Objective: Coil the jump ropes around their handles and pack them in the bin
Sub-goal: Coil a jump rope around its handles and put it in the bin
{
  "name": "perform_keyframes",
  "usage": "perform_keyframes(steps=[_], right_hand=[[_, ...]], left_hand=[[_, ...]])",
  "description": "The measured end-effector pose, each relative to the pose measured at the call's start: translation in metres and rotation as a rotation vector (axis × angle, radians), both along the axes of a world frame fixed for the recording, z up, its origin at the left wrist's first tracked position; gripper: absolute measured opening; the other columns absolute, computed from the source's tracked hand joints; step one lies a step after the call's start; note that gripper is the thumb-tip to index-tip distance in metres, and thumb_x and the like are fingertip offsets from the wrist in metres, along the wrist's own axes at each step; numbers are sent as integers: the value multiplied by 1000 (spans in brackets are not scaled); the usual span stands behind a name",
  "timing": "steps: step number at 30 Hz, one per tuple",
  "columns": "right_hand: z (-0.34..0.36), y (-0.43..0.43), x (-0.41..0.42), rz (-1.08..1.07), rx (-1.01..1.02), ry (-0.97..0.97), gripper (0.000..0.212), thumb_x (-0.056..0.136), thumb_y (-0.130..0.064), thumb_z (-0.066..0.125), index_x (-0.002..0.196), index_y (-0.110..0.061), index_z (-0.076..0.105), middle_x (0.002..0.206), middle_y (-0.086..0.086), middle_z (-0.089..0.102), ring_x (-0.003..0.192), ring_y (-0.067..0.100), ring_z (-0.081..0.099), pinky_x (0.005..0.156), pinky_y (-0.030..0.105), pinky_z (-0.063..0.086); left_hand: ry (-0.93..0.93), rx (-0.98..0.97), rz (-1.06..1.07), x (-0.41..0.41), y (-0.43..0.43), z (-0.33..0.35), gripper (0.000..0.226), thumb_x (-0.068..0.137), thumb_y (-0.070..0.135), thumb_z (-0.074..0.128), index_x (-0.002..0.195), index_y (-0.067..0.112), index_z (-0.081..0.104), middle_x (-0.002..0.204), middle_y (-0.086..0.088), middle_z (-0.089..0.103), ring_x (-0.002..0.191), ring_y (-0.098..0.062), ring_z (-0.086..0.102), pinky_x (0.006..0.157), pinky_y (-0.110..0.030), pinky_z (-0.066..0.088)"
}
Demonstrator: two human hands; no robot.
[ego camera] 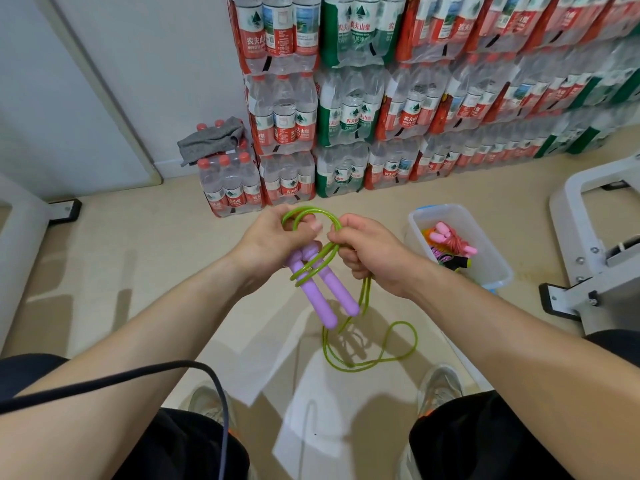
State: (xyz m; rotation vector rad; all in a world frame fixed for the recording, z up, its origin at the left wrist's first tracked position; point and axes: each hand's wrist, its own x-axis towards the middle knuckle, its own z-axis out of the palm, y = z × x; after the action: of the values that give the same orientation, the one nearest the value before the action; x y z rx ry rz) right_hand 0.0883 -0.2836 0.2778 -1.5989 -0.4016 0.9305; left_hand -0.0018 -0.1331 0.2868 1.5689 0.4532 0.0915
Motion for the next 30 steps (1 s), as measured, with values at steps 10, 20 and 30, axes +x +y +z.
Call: perform_keyframes(steps=[10, 20, 30], right_hand=[[-2, 3, -1, 16, -89, -161, 17, 99, -12, 44, 83, -19, 44, 53, -5, 42, 50, 11, 29, 46, 23, 23], [-7, 2, -1, 67, -213, -293, 20, 100, -16, 43, 80, -17, 44, 47, -12, 55, 49, 5, 44, 52, 25, 32], [-10, -3, 16, 90, -203, -156, 12, 90, -3, 56, 85, -14, 57, 90, 17, 66, 74, 19, 60, 76, 39, 53]], left_hand=[[98, -154, -149, -3, 7, -5, 28, 73, 4, 78, 81, 15, 53, 87, -19, 67, 88, -33, 64, 69, -31, 50], [157, -114, -90, -4, -4, -14, 35, 72, 8, 78, 87, 16, 48, 87, -31, 63, 82, -33, 63, 54, -28, 44], [104, -305, 24, -3, -1, -16, 25, 88, -13, 61, 106, 2, 50, 76, -15, 65, 64, -21, 66, 56, -26, 52]])
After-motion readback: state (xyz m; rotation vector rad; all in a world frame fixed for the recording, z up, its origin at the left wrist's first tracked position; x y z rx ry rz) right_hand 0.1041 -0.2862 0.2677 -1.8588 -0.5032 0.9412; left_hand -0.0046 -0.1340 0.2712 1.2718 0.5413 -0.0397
